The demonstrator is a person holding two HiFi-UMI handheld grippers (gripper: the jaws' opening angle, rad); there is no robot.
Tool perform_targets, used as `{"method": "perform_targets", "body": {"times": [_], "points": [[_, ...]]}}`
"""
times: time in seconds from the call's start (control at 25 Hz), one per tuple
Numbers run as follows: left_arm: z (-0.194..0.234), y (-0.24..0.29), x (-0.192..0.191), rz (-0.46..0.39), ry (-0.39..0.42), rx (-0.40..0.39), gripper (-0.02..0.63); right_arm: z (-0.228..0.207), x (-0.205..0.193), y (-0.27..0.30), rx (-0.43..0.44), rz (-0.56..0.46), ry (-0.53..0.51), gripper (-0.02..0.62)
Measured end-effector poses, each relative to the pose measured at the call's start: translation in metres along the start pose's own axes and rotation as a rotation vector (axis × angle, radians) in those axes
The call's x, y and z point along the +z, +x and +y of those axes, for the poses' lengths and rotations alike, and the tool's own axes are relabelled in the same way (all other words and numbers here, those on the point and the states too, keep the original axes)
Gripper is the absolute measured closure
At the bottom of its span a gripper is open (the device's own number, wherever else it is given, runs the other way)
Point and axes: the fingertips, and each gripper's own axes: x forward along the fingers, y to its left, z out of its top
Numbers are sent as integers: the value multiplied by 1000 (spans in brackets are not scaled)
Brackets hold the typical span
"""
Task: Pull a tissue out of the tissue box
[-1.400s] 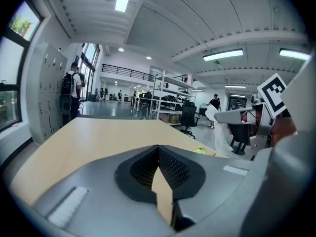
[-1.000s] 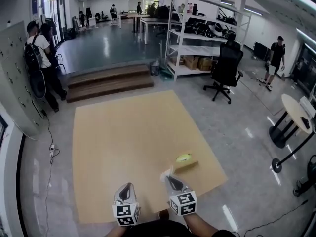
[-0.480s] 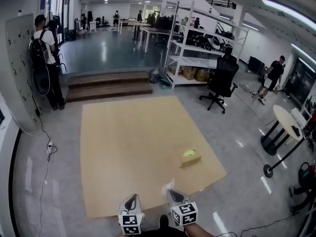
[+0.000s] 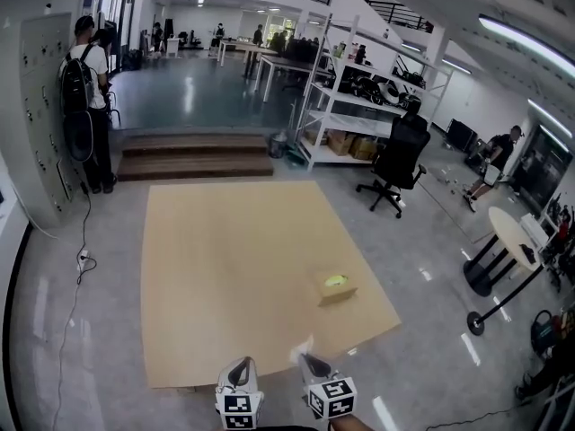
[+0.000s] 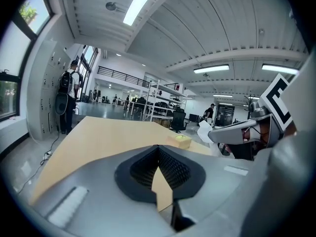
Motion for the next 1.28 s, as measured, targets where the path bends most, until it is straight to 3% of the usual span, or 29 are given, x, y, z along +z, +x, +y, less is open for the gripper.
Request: {"method": "perform_targets", "body": {"times": [0.2, 0.4, 0.88, 1.28], "points": [[-28, -8, 10, -13, 9, 4, 588, -12, -12, -19, 3, -21, 15, 591], [-58, -9, -11, -4, 53, -8, 588, -31, -21, -42, 12, -47, 30, 591], [-117, -44, -45, 46, 70, 79, 588, -59, -56, -92, 70, -60, 30, 591], [-143, -70, -58, 13, 64, 124, 588, -59, -80, -123, 105, -77, 24, 592]]}}
